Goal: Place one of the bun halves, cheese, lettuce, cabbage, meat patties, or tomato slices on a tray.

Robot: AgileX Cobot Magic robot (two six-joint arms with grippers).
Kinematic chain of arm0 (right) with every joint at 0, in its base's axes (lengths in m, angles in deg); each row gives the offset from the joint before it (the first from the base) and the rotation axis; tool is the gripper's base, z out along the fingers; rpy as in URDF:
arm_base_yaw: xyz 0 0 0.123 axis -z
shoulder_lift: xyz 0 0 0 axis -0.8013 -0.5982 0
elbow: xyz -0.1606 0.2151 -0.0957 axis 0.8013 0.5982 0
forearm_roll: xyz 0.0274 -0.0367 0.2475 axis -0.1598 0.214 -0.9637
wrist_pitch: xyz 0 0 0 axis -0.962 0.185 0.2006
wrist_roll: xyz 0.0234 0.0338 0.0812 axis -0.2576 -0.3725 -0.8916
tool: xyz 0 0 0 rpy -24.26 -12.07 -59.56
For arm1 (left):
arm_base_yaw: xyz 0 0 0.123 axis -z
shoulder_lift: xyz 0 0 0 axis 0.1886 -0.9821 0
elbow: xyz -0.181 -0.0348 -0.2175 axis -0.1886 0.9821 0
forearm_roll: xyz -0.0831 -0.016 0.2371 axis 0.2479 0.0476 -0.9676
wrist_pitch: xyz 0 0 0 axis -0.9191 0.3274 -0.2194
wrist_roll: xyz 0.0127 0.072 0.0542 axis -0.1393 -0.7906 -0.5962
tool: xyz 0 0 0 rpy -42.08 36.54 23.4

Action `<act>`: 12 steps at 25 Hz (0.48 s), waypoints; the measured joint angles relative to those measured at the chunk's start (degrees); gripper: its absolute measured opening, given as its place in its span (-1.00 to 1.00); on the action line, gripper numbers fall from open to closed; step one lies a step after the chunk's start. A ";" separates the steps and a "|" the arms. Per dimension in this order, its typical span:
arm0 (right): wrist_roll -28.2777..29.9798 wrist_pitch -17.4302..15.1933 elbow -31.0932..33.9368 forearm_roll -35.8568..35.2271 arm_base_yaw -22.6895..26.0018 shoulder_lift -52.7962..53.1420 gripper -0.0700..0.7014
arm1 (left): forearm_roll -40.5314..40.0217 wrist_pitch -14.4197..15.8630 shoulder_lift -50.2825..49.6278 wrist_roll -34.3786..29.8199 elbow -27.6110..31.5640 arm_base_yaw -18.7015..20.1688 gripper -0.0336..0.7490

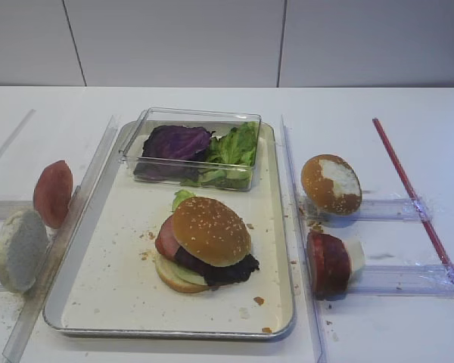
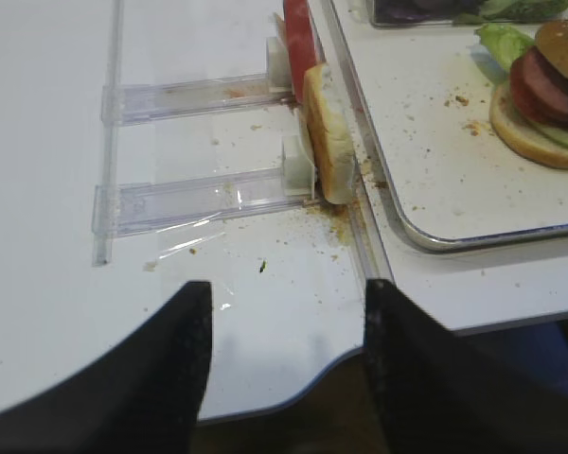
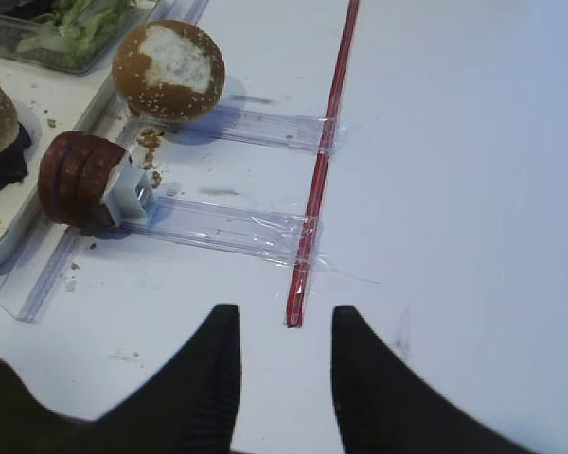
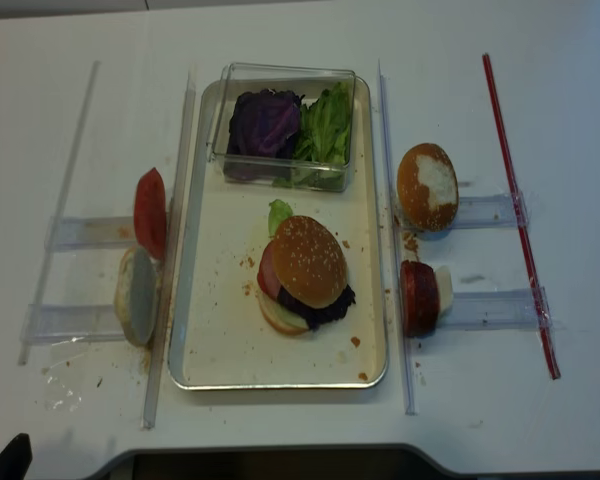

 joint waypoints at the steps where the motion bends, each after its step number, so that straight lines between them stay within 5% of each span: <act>1: 0.00 0.00 0.00 0.00 0.00 0.00 -0.13 | 0.00 0.00 0.00 0.00 0.00 0.00 -0.02; 12: 0.00 0.00 0.00 0.00 0.00 0.00 -0.13 | 0.00 0.00 0.00 0.00 0.00 0.00 -0.02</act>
